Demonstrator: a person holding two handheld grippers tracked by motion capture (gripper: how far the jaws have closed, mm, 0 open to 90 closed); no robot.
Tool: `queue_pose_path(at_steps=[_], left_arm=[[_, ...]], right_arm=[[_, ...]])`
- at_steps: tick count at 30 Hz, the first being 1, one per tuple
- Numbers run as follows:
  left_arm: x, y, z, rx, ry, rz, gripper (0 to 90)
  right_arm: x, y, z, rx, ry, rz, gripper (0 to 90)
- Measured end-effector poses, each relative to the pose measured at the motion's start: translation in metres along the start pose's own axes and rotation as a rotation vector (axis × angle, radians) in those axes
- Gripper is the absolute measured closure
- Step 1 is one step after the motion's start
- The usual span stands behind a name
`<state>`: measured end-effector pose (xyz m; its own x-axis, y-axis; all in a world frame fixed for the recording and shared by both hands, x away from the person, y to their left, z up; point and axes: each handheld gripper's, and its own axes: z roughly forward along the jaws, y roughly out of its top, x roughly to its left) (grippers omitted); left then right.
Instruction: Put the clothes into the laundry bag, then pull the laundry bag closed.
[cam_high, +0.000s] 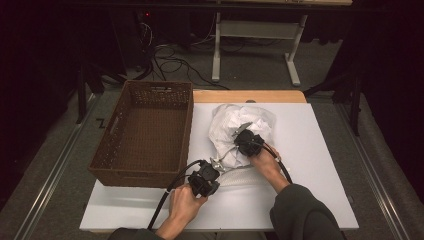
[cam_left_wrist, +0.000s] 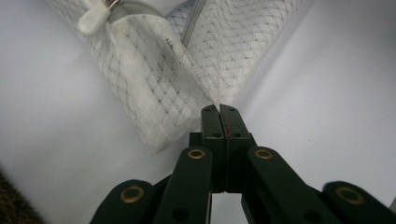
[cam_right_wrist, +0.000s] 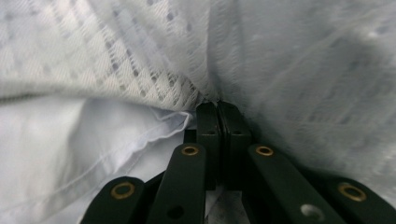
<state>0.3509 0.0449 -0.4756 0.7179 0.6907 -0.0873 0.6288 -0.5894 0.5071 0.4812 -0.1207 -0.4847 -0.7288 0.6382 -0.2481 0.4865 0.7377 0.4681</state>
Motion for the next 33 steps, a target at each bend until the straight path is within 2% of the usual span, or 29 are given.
queue_pose_path(at_steps=[3, 5, 8, 14, 18, 22, 26, 29, 33], left_arm=[[0.000, 0.001, 0.002, 0.009, -0.007, -0.003, 89.8], [0.000, 0.002, 0.003, 0.016, -0.003, -0.001, 89.3], [0.001, 0.005, 0.004, 0.022, 0.002, -0.005, 88.0], [0.001, 0.011, 0.003, 0.019, 0.026, -0.008, 73.1], [0.004, 0.014, -0.001, -0.003, 0.052, -0.033, 61.5], [0.006, 0.017, -0.007, -0.020, 0.072, -0.050, 53.3], [0.006, 0.019, -0.014, -0.042, 0.083, -0.059, 53.5], [0.009, 0.019, -0.019, -0.048, 0.094, -0.061, 49.8], [0.016, 0.019, -0.022, -0.051, 0.102, -0.086, 46.3]], right_arm=[[0.001, -0.005, -0.008, -0.003, 0.047, -0.004, 80.4], [0.002, -0.009, -0.015, -0.013, 0.092, 0.003, 78.9], [0.002, -0.016, -0.030, -0.055, 0.142, 0.023, 73.2], [0.003, -0.033, -0.060, -0.098, 0.172, 0.031, 68.2], [0.002, -0.047, -0.072, -0.115, 0.189, 0.043, 66.6], [0.000, -0.061, -0.070, -0.093, 0.202, 0.049, 64.3], [-0.002, -0.071, -0.063, -0.077, 0.197, 0.079, 63.7], [-0.003, -0.073, -0.058, -0.058, 0.193, 0.089, 61.4], [-0.005, -0.072, -0.048, -0.036, 0.195, 0.103, 57.8]])
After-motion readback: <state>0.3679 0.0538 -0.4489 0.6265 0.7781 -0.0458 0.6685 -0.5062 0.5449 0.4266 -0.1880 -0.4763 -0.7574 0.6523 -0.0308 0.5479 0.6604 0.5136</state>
